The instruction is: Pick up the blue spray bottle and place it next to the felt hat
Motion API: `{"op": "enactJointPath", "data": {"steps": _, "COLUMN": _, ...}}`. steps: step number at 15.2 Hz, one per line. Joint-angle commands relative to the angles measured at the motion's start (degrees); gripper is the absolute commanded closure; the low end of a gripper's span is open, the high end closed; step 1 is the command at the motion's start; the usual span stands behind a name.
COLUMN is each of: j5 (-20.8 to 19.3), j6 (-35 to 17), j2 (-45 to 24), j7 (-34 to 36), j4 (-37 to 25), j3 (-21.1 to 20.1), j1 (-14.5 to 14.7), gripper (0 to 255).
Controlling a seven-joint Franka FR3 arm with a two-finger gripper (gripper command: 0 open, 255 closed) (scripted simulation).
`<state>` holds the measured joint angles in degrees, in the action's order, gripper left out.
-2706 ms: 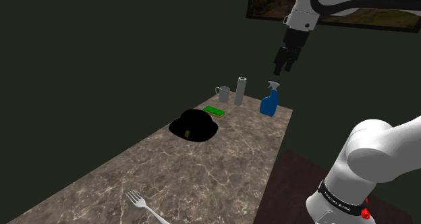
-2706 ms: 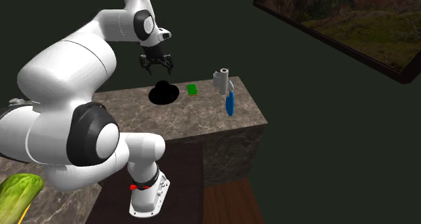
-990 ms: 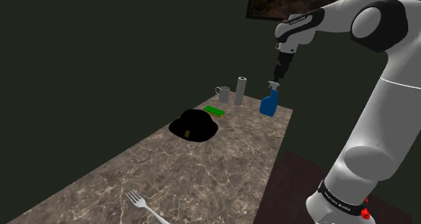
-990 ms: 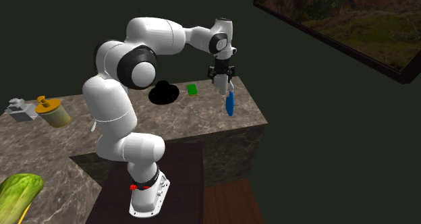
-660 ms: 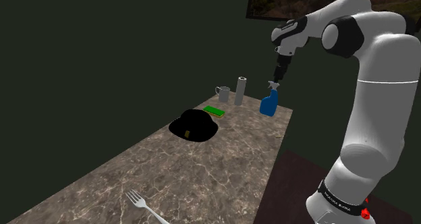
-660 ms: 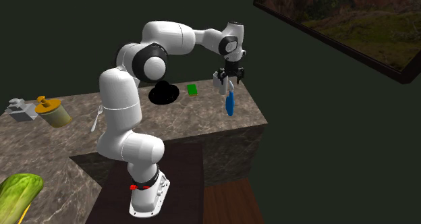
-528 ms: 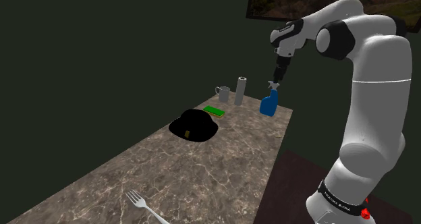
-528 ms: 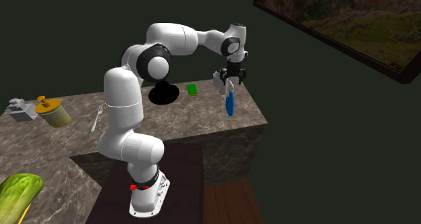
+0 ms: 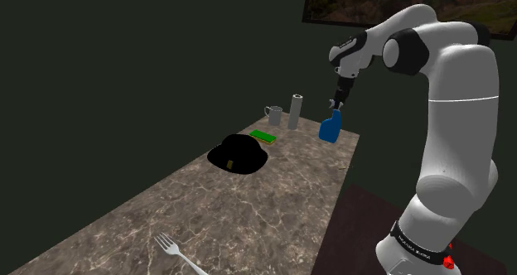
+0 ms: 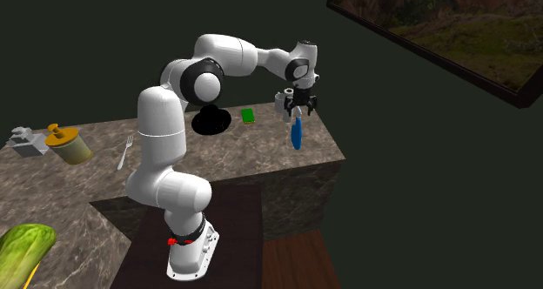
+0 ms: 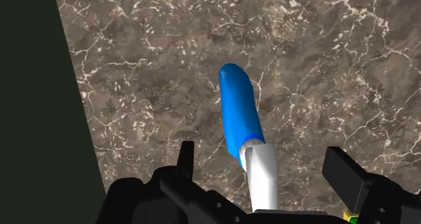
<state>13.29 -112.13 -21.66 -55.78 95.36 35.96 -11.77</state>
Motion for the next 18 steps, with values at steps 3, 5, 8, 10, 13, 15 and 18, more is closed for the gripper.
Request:
{"op": "enactJointPath", "data": {"steps": 3, "j5": 0.0, "j6": -0.3, "j2": 0.0, "j7": 0.0, "j4": 0.3, "j3": 0.0, "j1": 0.0, "gripper": 0}}
{"op": "enactJointPath", "data": {"steps": 5, "j5": 0.0, "j6": -0.3, "j2": 0.0, "j7": 0.0, "j4": 0.3, "j3": 0.0, "j1": 0.0, "gripper": 0}}
{"op": "enactJointPath", "data": {"steps": 8, "j5": 0.0, "j6": -0.3, "j2": 0.0, "j7": 0.0, "j4": 0.3, "j3": 0.0, "j1": 0.0, "gripper": 255}}
{"op": "enactJointPath", "data": {"steps": 10, "j5": 0.0, "j6": -0.3, "j2": 0.0, "j7": 0.0, "j4": 0.3, "j3": 0.0, "j1": 0.0, "gripper": 255}}
{"op": "enactJointPath", "data": {"steps": 13, "j5": 0.0, "j6": -0.3, "j2": 0.0, "j7": 0.0, "j4": 0.3, "j3": 0.0, "j1": 0.0, "gripper": 255}}
{"op": "enactJointPath", "data": {"steps": 15, "j5": 0.0, "j6": -0.3, "j2": 0.0, "j7": 0.0, "j4": 0.3, "j3": 0.0, "j1": 0.0, "gripper": 255}}
{"op": "enactJointPath", "data": {"steps": 18, "j5": -0.3, "j6": 1.0, "j2": 0.5, "j7": 0.2, "j4": -0.7, "j3": 0.2, "j1": 0.1, "gripper": 255}}
